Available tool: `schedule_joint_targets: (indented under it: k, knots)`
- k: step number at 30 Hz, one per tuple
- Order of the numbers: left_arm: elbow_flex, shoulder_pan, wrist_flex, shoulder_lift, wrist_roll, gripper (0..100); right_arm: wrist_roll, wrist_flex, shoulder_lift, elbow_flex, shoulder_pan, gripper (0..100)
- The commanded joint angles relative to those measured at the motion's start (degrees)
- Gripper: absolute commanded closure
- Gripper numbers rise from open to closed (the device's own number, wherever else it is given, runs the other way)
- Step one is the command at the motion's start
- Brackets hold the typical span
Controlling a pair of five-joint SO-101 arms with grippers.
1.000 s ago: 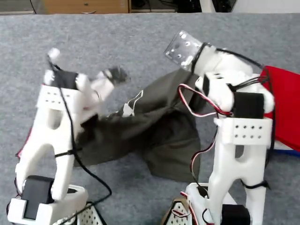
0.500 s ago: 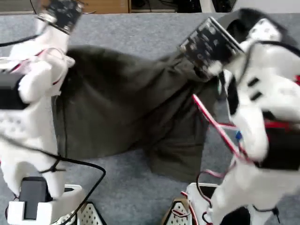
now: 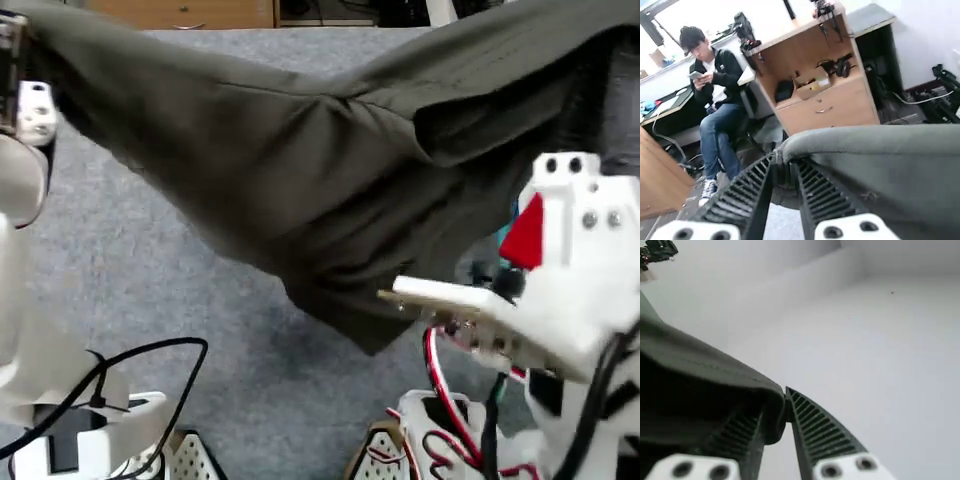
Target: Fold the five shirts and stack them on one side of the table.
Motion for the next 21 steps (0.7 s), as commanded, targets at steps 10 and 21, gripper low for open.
schedule_joint_targets:
  k: [10,21]
  knots:
    - [1.1,-4.7,6.9,-0.8,-16.0,98,1.2,-1.5,3.3,0.0,6.2,99.6]
    - [0.3,-6.7,6.9,-5.1,-19.8,98,2.7,-7.4,2.4,-1.9,9.7,99.6]
